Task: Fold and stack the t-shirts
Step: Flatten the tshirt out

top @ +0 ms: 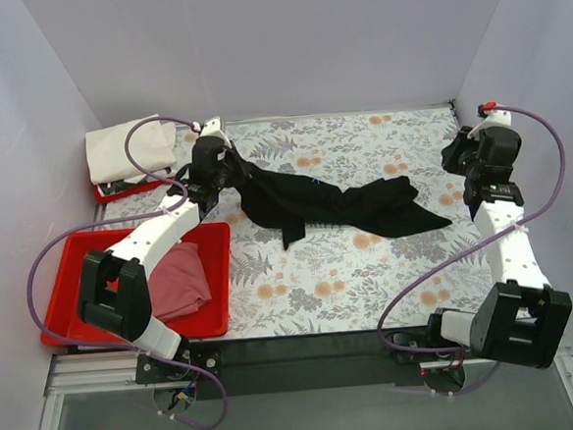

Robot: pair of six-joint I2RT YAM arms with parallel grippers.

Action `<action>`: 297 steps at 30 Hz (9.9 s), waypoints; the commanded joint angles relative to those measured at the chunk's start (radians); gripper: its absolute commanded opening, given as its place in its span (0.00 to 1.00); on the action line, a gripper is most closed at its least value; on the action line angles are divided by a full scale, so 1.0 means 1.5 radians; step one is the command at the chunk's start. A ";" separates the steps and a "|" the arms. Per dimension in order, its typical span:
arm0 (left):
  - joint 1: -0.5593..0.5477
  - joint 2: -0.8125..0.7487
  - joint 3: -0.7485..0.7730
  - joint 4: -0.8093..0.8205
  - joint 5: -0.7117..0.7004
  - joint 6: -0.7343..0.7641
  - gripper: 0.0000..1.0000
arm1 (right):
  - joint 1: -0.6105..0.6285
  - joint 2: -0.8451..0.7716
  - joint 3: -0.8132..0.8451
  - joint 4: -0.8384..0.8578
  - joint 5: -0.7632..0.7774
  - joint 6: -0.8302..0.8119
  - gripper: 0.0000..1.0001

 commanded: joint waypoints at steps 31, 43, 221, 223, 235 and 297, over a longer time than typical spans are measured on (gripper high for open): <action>0.005 0.042 -0.044 0.007 0.058 0.003 0.00 | 0.057 0.412 0.025 0.087 0.048 0.071 0.43; 0.005 0.022 -0.049 -0.005 0.046 0.006 0.00 | 0.068 0.424 0.024 0.087 0.045 0.067 0.01; 0.117 -0.145 -0.107 -0.047 -0.160 0.055 0.00 | 0.152 0.136 -0.175 0.004 0.166 0.009 0.34; 0.118 -0.145 -0.107 -0.048 -0.163 0.057 0.00 | 0.149 0.151 -0.169 0.009 0.166 0.007 0.34; 0.118 -0.142 -0.108 -0.048 -0.159 0.057 0.00 | 0.122 0.175 -0.168 0.014 0.167 0.010 0.37; 0.118 -0.171 -0.090 -0.051 -0.134 0.045 0.00 | 0.077 -0.028 -0.108 -0.063 0.130 -0.007 0.01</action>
